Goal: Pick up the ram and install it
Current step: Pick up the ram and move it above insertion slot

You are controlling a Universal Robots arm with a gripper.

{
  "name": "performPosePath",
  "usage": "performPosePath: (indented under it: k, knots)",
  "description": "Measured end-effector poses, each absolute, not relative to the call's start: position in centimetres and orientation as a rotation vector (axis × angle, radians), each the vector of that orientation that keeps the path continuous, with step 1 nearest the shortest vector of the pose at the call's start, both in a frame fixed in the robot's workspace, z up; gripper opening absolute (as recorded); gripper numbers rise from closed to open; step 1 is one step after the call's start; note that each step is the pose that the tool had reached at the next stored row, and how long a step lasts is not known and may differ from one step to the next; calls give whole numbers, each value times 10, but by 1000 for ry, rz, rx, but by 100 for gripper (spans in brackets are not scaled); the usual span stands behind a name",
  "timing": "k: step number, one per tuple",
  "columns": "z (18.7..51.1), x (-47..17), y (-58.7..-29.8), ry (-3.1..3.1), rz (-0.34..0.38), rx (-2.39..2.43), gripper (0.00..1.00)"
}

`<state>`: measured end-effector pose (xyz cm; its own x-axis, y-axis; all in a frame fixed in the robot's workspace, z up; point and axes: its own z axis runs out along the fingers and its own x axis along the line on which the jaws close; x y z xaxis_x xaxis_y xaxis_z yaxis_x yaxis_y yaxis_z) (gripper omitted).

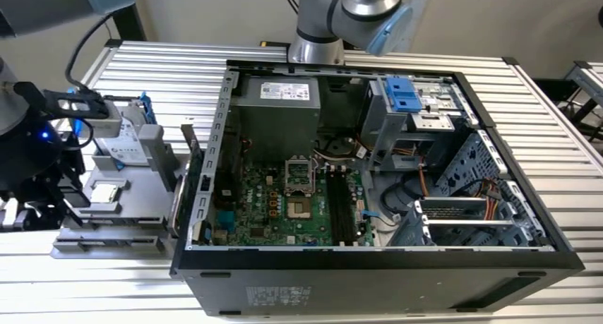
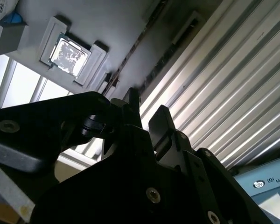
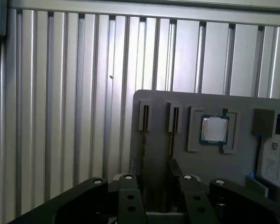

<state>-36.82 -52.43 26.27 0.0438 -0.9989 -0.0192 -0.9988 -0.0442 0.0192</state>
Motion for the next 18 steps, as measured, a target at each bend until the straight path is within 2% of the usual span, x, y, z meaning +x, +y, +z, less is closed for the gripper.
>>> performPosePath:
  k: [18]
  knots:
    - [230, -368, -526, -2177, -43, 2264, 100]
